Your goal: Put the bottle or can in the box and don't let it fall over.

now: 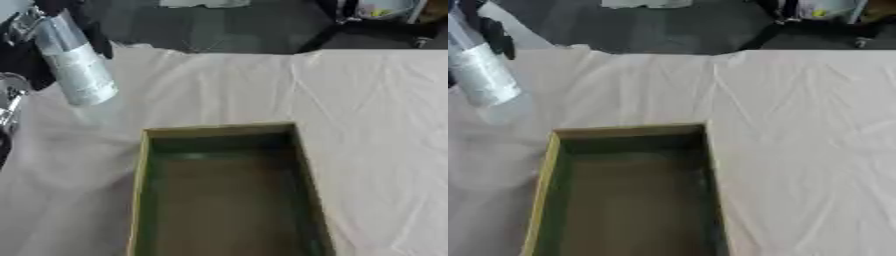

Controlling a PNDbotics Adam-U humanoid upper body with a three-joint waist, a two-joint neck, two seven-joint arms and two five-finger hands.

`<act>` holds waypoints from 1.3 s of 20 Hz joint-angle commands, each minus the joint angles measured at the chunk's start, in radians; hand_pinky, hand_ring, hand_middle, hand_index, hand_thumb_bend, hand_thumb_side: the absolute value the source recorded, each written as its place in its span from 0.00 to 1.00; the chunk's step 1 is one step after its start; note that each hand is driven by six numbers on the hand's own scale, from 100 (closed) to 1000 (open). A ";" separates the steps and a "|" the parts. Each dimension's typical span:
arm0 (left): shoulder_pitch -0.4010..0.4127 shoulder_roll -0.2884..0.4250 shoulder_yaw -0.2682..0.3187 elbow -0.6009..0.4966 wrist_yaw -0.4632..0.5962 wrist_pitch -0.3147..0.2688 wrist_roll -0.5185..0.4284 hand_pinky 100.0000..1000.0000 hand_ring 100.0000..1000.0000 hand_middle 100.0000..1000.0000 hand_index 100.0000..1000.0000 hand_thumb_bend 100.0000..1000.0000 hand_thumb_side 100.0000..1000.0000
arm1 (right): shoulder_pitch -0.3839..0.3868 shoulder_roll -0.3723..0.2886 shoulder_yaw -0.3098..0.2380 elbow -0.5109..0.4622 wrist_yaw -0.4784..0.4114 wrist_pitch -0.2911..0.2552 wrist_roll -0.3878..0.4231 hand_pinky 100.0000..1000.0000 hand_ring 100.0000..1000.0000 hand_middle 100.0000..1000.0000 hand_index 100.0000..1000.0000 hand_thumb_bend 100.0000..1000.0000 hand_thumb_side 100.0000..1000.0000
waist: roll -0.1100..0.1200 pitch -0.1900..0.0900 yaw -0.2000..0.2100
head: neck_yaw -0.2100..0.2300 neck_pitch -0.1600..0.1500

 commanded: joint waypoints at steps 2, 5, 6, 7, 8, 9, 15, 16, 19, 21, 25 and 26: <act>-0.035 0.007 -0.009 -0.053 0.034 0.033 0.005 0.41 0.34 0.94 0.00 0.00 0.40 | 0.011 -0.037 -0.029 -0.017 -0.040 -0.140 0.164 0.97 0.76 0.82 0.93 0.00 0.54 | 0.007 -0.036 -0.011 | 0.010 -0.008; -0.055 -0.013 -0.021 -0.065 0.051 0.039 0.011 0.41 0.34 0.94 0.00 0.00 0.42 | 0.014 -0.039 -0.038 -0.017 -0.059 -0.131 0.171 0.97 0.76 0.82 0.93 0.00 0.54 | 0.017 -0.039 -0.020 | 0.016 -0.015; -0.060 -0.020 -0.026 -0.068 0.053 0.041 0.012 0.41 0.34 0.94 0.00 0.00 0.42 | 0.014 -0.040 -0.041 -0.017 -0.065 -0.128 0.172 0.97 0.76 0.82 0.93 0.00 0.54 | 0.020 -0.040 -0.024 | 0.019 -0.015; -0.065 -0.029 -0.031 -0.067 0.050 0.046 0.011 0.41 0.34 0.94 0.00 0.00 0.43 | 0.014 -0.041 -0.043 -0.017 -0.069 -0.124 0.173 0.97 0.76 0.82 0.93 0.00 0.54 | 0.023 -0.040 -0.029 | 0.023 -0.016; -0.069 -0.037 -0.035 -0.065 0.045 0.050 0.009 0.41 0.34 0.94 0.00 0.00 0.43 | 0.014 -0.041 -0.045 -0.017 -0.071 -0.121 0.174 0.97 0.76 0.82 0.93 0.00 0.54 | 0.025 -0.039 -0.034 | 0.026 -0.016; -0.073 -0.049 -0.039 -0.060 0.035 0.054 0.007 0.41 0.34 0.93 0.00 0.00 0.44 | 0.013 -0.040 -0.046 -0.017 -0.072 -0.119 0.176 0.97 0.76 0.82 0.93 0.00 0.54 | 0.027 -0.039 -0.040 | 0.029 -0.017; -0.088 -0.124 -0.058 -0.021 -0.054 0.060 -0.026 0.41 0.34 0.94 0.00 0.00 0.45 | 0.001 -0.027 -0.043 -0.017 -0.068 -0.106 0.173 0.97 0.76 0.82 0.93 0.00 0.55 | 0.036 -0.028 -0.066 | 0.040 -0.030; -0.089 -0.134 -0.061 -0.019 -0.064 0.049 -0.029 0.42 0.34 0.94 0.00 0.00 0.44 | -0.001 -0.025 -0.043 -0.017 -0.067 -0.103 0.171 0.97 0.76 0.82 0.93 0.00 0.55 | 0.038 -0.026 -0.067 | 0.040 -0.032; -0.093 -0.164 -0.074 -0.015 -0.088 -0.004 -0.034 0.43 0.36 0.95 0.00 0.00 0.41 | -0.005 -0.023 -0.039 -0.017 -0.058 -0.093 0.165 0.97 0.76 0.82 0.93 0.00 0.56 | 0.043 -0.024 -0.066 | 0.040 -0.038; -0.095 -0.183 -0.086 -0.005 -0.107 -0.032 -0.040 0.44 0.36 0.95 0.00 0.00 0.39 | -0.008 -0.022 -0.034 -0.017 -0.047 -0.089 0.161 0.97 0.76 0.82 0.93 0.00 0.56 | 0.046 -0.024 -0.069 | 0.042 -0.039; -0.106 -0.226 -0.111 0.032 -0.160 -0.075 -0.064 0.45 0.37 0.96 0.00 0.00 0.39 | -0.015 -0.022 -0.024 -0.017 -0.032 -0.086 0.153 0.97 0.76 0.82 0.93 0.00 0.56 | 0.050 -0.025 -0.079 | 0.051 -0.036; -0.108 -0.234 -0.116 0.042 -0.172 -0.085 -0.070 0.45 0.37 0.96 0.00 0.00 0.40 | -0.016 -0.022 -0.022 -0.017 -0.030 -0.086 0.152 0.97 0.76 0.82 0.93 0.00 0.56 | 0.050 -0.025 -0.082 | 0.052 -0.035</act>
